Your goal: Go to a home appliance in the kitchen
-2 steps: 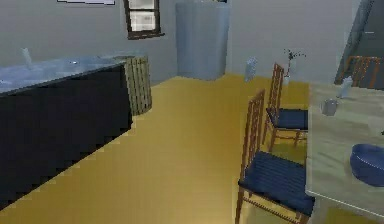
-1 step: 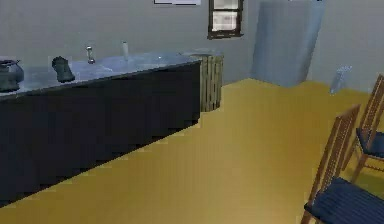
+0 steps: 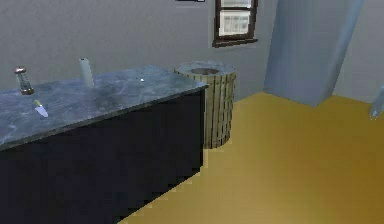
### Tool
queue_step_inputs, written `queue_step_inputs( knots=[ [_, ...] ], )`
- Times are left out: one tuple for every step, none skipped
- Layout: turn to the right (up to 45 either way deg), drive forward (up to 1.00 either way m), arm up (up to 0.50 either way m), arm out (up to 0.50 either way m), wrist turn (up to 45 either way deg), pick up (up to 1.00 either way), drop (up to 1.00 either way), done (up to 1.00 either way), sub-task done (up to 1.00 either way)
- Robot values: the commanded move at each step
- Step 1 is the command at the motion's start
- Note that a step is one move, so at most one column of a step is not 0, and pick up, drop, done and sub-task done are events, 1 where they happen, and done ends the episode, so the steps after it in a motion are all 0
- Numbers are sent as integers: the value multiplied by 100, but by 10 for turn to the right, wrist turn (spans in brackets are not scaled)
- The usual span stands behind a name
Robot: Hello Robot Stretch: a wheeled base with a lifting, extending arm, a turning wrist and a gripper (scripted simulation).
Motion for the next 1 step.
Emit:
queue_step_inputs(
  knots=[
    [-30, 0, 0, 0, 0, 0, 0, 0, 0]
  ],
)
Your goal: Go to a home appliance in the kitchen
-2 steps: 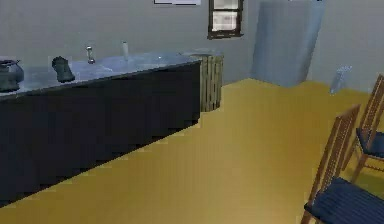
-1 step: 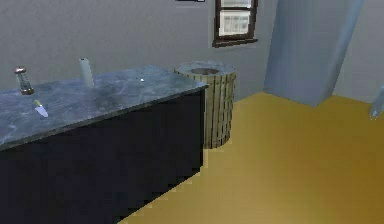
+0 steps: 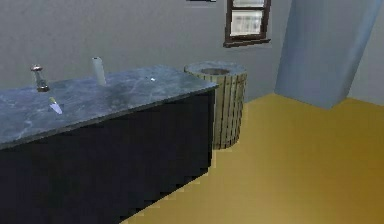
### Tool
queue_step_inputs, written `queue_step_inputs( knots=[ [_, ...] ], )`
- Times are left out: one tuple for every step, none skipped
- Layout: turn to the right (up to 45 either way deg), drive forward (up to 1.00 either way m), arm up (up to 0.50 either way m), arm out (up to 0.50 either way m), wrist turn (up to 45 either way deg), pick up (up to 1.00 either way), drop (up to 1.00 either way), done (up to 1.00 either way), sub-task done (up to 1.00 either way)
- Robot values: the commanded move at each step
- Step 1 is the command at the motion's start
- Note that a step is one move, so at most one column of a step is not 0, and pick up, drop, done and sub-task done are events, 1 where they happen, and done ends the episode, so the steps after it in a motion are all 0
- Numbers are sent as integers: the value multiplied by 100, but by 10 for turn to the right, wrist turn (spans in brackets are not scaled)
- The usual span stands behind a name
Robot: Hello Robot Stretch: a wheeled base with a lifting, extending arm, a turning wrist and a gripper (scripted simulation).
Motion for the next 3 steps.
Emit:
queue_step_inputs(
  knots=[
    [-30, 0, 0, 0, 0, 0, 0, 0, 0],
    [0, 10, 0, 0, 0, 0, 0, 0, 0],
    [30, 0, 0, 0, 0, 0, 0, 0, 0]
  ],
)
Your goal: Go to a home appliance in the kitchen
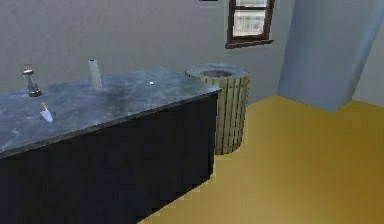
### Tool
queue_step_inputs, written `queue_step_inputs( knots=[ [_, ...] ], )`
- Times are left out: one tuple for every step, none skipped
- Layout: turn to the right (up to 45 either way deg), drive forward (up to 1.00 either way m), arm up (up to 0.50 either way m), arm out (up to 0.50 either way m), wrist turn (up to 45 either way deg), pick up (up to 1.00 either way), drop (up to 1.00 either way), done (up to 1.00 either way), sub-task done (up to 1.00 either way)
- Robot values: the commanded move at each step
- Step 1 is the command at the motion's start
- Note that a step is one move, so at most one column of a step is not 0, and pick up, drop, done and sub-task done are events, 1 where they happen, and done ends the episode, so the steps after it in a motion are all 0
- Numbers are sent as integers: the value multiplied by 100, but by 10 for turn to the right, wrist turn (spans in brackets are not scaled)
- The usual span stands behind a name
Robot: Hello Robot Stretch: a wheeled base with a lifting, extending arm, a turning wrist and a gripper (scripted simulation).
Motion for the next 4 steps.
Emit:
queue_step_inputs(
  knots=[
    [0, 10, 0, 0, 0, 0, 0, 0, 0],
    [450, 0, 0, 0, 0, 0, 0, 0, 0],
    [30, 0, 0, 0, 0, 0, 0, 0, 0],
    [0, 100, 0, 0, 0, 0, 0, 0, 0]
  ],
)
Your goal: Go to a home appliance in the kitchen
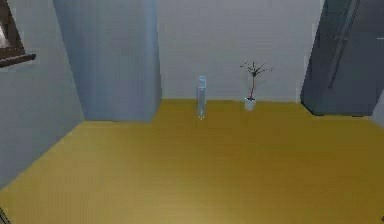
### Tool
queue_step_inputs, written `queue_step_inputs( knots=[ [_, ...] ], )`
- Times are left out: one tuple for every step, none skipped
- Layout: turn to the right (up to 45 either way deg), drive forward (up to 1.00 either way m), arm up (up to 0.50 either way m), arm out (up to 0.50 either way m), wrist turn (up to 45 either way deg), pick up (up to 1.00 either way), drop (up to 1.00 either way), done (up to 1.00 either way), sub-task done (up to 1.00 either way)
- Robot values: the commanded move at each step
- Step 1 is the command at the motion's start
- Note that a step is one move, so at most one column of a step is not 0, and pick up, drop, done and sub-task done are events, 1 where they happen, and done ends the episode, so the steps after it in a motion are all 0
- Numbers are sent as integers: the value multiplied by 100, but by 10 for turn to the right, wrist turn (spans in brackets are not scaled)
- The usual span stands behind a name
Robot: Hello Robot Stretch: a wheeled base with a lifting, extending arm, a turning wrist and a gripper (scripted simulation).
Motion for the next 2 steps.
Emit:
queue_step_inputs(
  knots=[
    [0, 100, 0, 0, 0, 0, 0, 0, 0],
    [30, 0, 0, 0, 0, 0, 0, 0, 0]
  ],
)
